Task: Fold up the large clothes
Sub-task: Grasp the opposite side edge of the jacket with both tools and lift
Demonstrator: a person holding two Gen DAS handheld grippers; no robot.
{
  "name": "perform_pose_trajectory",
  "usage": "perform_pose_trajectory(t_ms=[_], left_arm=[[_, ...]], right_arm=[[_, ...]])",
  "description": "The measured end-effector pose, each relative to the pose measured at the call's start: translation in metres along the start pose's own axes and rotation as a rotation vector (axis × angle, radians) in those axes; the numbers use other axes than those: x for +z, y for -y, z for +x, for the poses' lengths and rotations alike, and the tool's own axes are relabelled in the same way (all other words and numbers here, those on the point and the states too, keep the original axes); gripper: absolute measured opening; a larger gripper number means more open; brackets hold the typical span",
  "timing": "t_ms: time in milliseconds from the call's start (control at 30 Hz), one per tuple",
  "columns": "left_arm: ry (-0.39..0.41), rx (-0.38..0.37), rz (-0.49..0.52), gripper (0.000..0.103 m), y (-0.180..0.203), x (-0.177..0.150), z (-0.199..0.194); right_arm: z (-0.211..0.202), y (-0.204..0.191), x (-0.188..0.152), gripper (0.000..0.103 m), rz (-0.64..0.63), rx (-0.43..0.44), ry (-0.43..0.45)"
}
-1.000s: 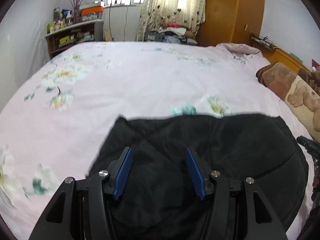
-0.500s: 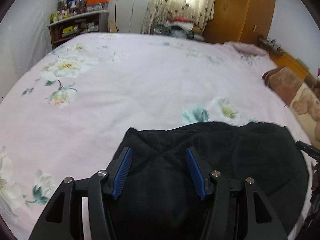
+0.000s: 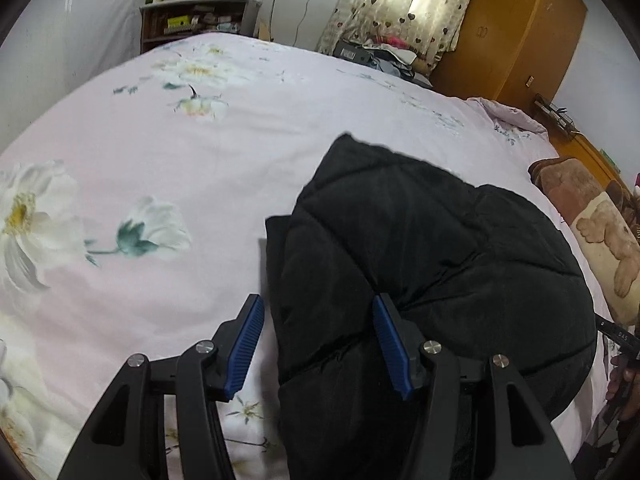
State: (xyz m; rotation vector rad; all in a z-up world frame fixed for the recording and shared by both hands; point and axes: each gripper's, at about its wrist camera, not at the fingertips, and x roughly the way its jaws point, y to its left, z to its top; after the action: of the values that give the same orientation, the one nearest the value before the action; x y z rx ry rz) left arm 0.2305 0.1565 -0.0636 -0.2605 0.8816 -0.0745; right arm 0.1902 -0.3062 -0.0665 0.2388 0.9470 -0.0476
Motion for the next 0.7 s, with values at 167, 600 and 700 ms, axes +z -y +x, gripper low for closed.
perform_pose_trajectory(t_ms=[167, 600, 700], left_arm=[[-0.015, 0.0, -0.009, 0.067, 0.001, 0.003, 0.018], [-0.07, -0.058, -0.074, 0.08, -0.004, 0.008, 0.048], [-0.075, -0.066, -0.081, 0.081, -0.005, 0.007, 0.05]], right_arm=[[0.013, 0.009, 0.006, 0.055, 0.032, 0.006, -0.02], [0.044, 0.029, 0.005, 0.066, 0.118, 0.105, -0.11], [0.049, 0.032, 0.006, 0.066, 0.135, 0.126, -0.122]])
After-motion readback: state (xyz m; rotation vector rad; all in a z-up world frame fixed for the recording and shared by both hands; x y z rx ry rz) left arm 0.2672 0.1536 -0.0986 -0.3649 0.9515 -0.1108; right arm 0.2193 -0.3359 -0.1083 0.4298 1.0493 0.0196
